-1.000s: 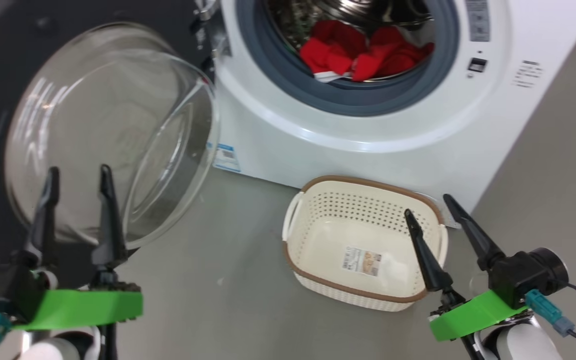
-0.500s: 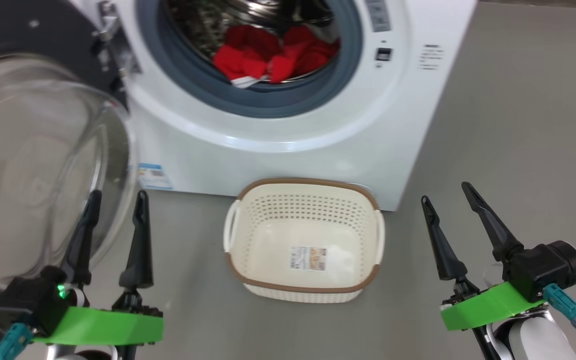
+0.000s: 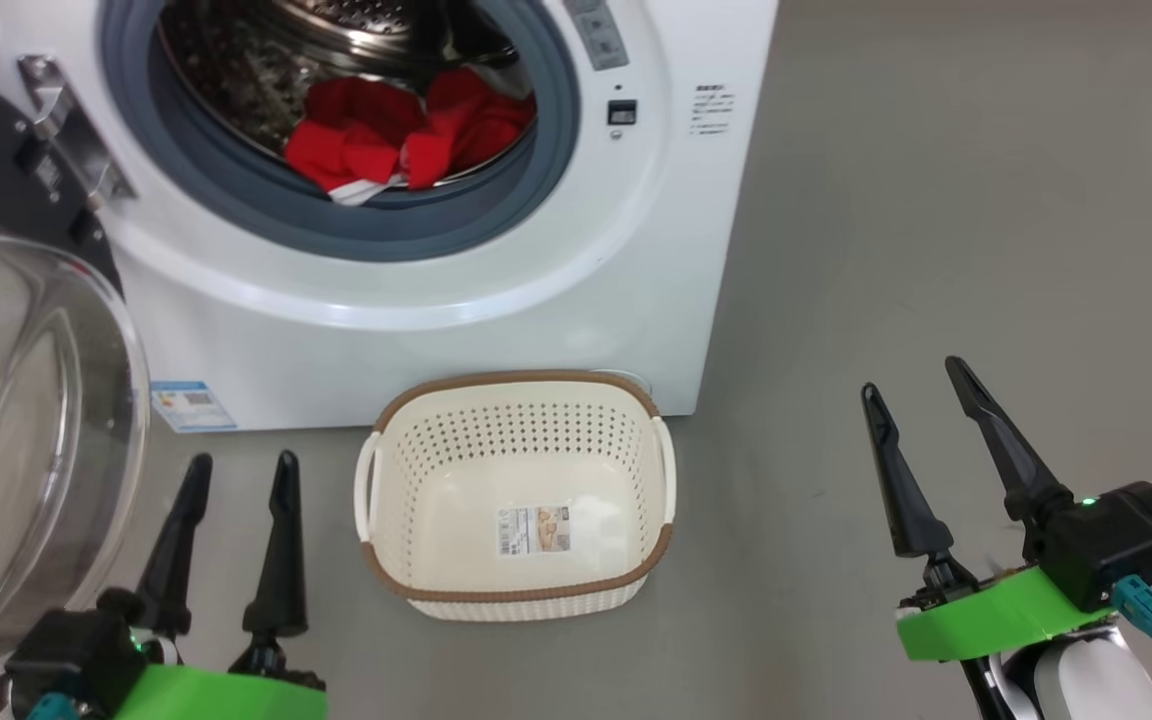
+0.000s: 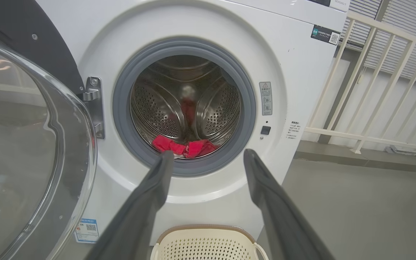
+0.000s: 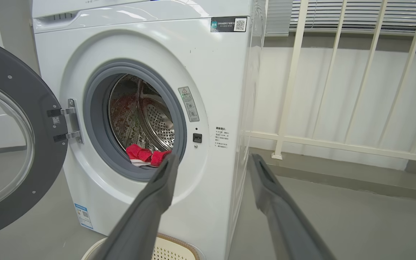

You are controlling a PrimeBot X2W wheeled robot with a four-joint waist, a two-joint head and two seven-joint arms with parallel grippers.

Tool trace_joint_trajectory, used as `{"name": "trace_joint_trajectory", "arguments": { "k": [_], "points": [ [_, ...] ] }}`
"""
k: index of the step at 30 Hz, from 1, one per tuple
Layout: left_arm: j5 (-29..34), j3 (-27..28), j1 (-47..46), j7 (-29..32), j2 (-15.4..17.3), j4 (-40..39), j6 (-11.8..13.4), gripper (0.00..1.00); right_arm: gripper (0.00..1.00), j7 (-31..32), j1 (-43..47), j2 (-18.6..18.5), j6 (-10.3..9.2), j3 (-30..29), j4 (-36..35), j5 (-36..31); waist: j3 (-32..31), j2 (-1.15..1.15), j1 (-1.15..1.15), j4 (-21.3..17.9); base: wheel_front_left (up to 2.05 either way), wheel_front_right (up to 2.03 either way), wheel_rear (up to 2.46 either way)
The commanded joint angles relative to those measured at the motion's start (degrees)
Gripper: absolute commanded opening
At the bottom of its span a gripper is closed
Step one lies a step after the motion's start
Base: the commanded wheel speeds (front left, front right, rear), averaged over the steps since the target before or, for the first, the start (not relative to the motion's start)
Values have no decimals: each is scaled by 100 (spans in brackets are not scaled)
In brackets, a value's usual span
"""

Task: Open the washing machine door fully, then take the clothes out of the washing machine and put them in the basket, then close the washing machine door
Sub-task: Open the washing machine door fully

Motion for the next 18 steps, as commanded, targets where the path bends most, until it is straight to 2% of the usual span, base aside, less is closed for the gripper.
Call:
{"name": "trace_joint_trajectory", "arguments": {
  "k": [1, 18],
  "points": [
    [-26, 209, 6, -82, 96, -99, -51, 100, 100, -36, 10, 5, -5, 90, -179, 34, -90, 0, 0, -116, 0, 0, 0],
    [131, 316, 647, -172, 246, 97, 159, 100, 100, -36, 581, 5, -5, -239, -130, -60, -543, 0, 0, -220, 0, 0, 0]
  ]
}}
